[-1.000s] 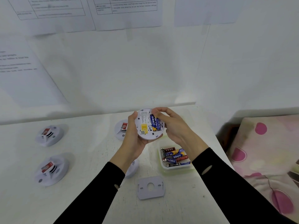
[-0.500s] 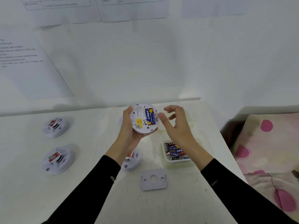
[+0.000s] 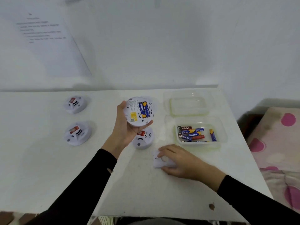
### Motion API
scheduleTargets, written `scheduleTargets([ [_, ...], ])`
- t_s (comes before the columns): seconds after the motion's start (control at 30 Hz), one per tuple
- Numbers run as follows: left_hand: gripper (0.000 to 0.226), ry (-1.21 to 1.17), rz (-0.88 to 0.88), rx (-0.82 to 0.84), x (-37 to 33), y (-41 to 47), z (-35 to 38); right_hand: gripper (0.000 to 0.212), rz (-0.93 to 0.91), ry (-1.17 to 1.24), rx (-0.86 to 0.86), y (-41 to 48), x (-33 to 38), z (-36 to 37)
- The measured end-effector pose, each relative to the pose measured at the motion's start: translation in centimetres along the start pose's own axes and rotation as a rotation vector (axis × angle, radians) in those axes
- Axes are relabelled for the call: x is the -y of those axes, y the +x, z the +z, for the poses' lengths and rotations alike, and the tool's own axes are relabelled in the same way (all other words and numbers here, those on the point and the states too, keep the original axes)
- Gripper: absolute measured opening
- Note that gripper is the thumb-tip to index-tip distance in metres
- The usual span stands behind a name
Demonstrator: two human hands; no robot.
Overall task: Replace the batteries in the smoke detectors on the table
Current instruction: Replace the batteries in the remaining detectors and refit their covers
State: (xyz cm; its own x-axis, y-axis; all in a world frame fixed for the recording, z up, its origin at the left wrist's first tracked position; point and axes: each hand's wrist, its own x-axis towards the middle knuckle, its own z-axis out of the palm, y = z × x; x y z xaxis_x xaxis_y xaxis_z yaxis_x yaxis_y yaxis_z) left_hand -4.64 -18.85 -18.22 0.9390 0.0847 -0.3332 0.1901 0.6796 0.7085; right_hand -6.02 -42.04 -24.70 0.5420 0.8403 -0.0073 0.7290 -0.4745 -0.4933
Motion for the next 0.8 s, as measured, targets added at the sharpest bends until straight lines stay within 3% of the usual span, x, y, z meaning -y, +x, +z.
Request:
scheduleTargets([
  [0.13,0.062,-0.003,-0.001,0.007,0.2,-0.8,-0.4,0.045,0.017,0.117,-0.054,0.4,0.4,-0.2],
  [0.4,0.059,-0.06,-0.016,0.042,0.0,-1.6,-0.1,0.046,0.031,0.108,-0.021,0.7,1.2,-0.8],
  [0.63,0.06,0.009,-0.093,0.061,0.3,-1.8,0.0,0.046,-0.171,0.233,-0.425,2.8,4.2,-8.2],
  [0.8,0.052,0.081,-0.148,0.084,1.1,-2.4,1.2,0.05,-0.14,0.272,-0.295,5.7,4.5,-10.6],
])
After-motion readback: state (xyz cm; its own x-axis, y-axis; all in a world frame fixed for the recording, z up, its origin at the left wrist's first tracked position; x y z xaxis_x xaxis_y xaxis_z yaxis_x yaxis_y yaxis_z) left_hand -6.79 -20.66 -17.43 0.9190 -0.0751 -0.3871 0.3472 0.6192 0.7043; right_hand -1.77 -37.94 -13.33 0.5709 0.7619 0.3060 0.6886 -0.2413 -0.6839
